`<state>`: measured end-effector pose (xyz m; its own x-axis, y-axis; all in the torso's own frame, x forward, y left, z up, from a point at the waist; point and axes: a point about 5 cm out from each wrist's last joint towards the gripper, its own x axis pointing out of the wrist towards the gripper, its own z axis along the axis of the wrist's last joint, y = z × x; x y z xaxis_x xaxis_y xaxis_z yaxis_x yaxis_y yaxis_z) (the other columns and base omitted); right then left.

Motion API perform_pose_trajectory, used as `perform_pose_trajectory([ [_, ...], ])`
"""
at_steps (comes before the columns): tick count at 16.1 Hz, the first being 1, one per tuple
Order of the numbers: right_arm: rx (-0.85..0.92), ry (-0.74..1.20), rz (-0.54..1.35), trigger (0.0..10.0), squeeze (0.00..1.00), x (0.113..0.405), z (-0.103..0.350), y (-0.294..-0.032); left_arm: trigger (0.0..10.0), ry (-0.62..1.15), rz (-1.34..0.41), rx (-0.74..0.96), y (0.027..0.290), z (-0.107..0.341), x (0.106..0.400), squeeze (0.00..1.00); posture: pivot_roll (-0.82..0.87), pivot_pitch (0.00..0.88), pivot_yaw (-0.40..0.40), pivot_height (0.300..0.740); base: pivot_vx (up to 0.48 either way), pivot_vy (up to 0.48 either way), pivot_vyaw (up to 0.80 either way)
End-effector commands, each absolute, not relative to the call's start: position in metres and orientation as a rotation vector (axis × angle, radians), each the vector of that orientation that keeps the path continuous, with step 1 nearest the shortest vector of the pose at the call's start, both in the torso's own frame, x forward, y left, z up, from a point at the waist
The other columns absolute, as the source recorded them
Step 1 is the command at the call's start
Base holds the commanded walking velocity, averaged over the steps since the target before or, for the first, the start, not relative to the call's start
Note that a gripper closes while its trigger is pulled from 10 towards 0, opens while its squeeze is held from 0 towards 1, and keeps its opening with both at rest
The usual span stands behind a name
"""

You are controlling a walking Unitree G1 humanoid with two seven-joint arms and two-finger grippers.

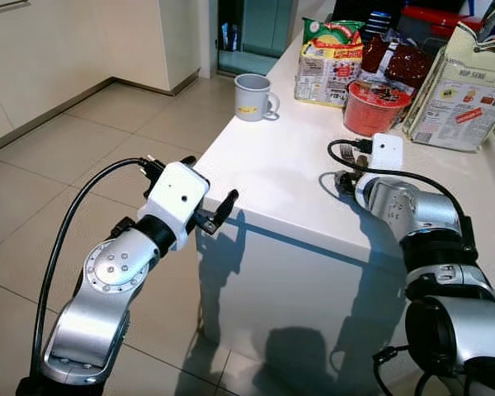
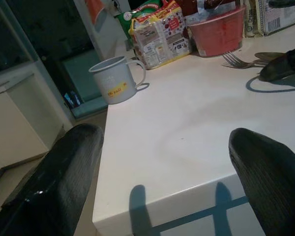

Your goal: Setting the table

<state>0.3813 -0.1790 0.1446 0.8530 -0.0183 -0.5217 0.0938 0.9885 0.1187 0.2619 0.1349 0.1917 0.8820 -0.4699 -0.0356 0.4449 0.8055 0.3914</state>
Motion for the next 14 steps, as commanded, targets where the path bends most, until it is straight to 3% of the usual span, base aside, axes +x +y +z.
perform_pose_trajectory([
  [1, 0.179, 0.714, -0.025, 0.0, 0.0, 0.368, 0.111, -0.171, 10.0, -0.071, -0.522, 0.393, 0.13, 0.193, 0.263, 0.0, 0.07, 0.0, -0.043, 0.74, 0.0, 0.0, 0.0],
  [6, 0.116, 0.723, 0.014, 0.0, 0.0, 0.366, 0.113, -0.172, 10.0, -0.048, -0.602, 0.365, 0.122, 0.188, 0.259, 0.0, 0.06, 0.0, -0.04, 0.74, 0.0, 0.0, 0.0],
  [14, 0.116, 0.664, 0.024, 0.0, 0.0, 0.369, 0.128, -0.188, 10.0, -0.063, -0.585, 0.374, 0.12, 0.188, 0.272, 0.0, 0.02, 0.0, -0.019, 0.74, 0.0, 0.0, 0.0],
])
